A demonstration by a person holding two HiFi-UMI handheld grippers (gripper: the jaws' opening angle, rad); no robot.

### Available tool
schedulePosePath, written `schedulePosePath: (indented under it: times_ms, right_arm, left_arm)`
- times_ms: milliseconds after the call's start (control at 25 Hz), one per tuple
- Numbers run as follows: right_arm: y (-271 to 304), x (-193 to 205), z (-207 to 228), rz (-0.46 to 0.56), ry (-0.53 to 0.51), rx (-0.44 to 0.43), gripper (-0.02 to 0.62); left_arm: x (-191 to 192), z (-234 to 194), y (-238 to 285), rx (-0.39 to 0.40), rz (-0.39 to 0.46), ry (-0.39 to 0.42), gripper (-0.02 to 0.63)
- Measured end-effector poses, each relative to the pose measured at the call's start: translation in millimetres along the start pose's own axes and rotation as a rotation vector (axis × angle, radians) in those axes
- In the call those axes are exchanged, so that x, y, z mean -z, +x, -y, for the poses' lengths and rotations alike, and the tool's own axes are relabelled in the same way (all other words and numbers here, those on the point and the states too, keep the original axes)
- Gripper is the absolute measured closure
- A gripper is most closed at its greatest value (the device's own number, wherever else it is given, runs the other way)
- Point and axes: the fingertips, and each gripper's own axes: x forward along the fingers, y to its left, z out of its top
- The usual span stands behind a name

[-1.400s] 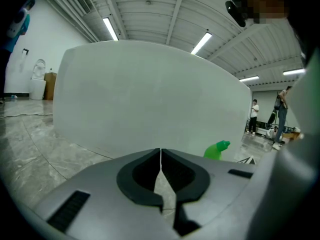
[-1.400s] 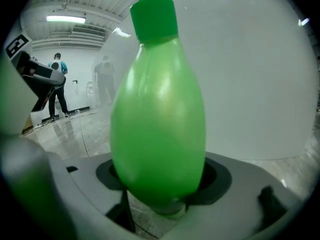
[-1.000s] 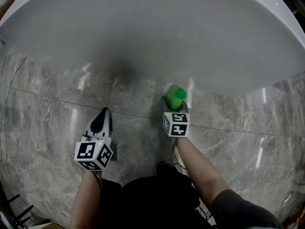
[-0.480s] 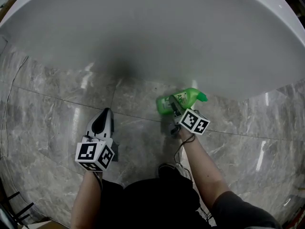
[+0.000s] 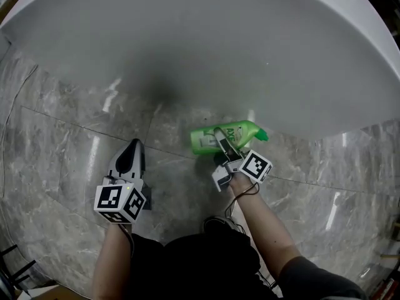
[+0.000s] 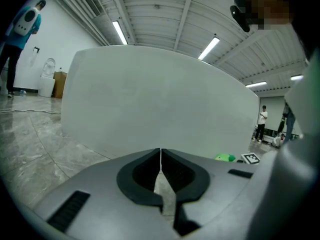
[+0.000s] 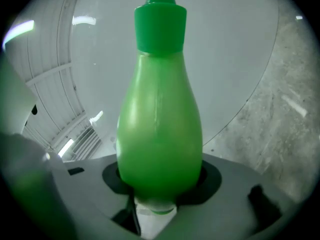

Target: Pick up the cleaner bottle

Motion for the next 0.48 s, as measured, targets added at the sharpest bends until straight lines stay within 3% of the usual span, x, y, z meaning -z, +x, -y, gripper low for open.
schedulePosePath:
  times_ms: [240, 480]
  right_arm:
    - [7.1, 8.8, -88.8, -0.106, 0.032, -0.036, 0.397]
    - [-1.0, 6.7, -202.5, -0.236, 0.029, -0.071, 0.397]
  left_arm:
    - [-43.8, 2.7, -17.5, -0.009, -0.002, -0.008, 0.588]
    - [-103.7, 21.0, -76.0, -0.041, -0.035, 0.018, 0.588]
